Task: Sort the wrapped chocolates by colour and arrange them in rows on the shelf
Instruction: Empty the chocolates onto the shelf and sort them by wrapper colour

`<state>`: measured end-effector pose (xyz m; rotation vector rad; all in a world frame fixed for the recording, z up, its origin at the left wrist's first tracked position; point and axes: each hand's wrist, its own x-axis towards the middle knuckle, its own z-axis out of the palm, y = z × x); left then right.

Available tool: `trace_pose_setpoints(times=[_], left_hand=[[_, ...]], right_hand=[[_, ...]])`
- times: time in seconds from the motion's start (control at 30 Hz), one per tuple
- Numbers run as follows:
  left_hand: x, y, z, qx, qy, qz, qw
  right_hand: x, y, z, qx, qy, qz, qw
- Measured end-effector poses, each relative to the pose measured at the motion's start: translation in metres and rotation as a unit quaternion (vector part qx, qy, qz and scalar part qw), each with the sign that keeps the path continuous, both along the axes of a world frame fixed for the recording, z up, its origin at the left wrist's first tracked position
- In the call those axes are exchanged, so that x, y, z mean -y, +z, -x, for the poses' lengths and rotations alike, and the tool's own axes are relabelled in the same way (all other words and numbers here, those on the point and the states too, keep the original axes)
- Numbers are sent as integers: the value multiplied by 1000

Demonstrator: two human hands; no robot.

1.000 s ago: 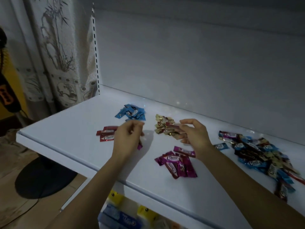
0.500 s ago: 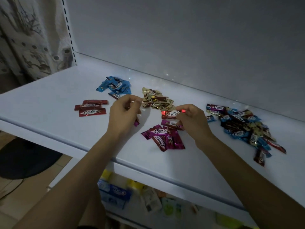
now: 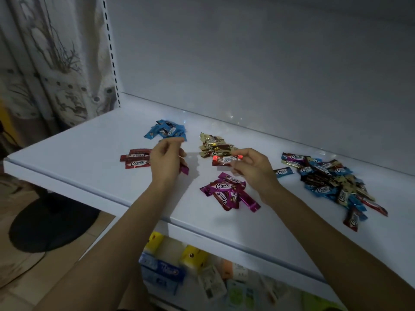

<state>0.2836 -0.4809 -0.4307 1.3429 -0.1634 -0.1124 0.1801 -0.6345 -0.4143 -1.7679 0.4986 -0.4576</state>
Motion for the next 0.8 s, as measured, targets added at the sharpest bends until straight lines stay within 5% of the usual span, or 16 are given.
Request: trace_pose_setpoints(times=[0.33, 0.5, 0.57, 0.73, 0.8], left_hand=[[-93, 14, -13, -138, 158, 120, 970], [-107, 12, -17, -228, 101, 265, 931], [-103, 11, -18, -262, 63, 309, 912], [-75, 19, -10, -302, 49, 412, 858], [-59, 21, -9, -299, 56, 428, 851]], right_hand=[[-87, -8, -84, -69, 143, 55, 986], [-108, -23, -109, -113, 121, 323, 932], [-114, -16, -103, -59, 105, 365, 923], [-132, 9, -62, -8, 231, 59, 971], [-129, 8, -48, -3, 218, 15, 976]])
